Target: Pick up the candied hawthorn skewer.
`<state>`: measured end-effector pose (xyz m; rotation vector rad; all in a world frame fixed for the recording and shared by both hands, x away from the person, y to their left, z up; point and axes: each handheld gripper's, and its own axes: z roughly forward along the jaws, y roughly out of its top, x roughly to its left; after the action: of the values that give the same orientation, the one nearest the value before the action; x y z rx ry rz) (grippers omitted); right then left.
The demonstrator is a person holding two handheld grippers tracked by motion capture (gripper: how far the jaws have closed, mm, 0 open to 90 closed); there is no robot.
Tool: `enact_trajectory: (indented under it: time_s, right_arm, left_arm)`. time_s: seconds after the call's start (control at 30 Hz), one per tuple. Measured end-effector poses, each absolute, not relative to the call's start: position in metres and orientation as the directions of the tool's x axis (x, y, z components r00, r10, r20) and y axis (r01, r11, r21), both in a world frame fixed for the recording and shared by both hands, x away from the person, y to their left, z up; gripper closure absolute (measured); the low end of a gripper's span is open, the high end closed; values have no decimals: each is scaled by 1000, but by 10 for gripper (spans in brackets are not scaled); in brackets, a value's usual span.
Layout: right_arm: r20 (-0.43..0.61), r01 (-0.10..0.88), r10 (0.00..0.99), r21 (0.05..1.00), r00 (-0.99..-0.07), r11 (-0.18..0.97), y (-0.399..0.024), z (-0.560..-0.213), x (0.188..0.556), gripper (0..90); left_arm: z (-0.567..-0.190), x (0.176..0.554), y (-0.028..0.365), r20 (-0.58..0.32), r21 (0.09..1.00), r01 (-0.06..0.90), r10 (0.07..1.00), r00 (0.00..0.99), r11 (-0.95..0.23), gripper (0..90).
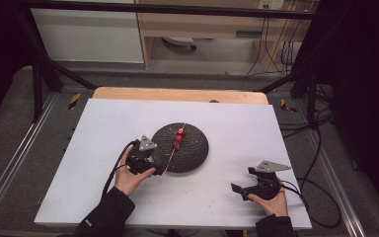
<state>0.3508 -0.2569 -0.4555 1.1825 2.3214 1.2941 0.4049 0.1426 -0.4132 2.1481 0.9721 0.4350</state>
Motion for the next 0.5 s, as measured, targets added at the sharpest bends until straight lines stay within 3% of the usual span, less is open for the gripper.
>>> enact_trajectory:
  time_s: [0.5]
  right_arm:
    - [170, 535, 743, 796, -648, 284, -258, -455, 351, 11]
  left_arm:
    - [-420, 423, 107, -20, 673, 578, 770, 637, -461, 515]
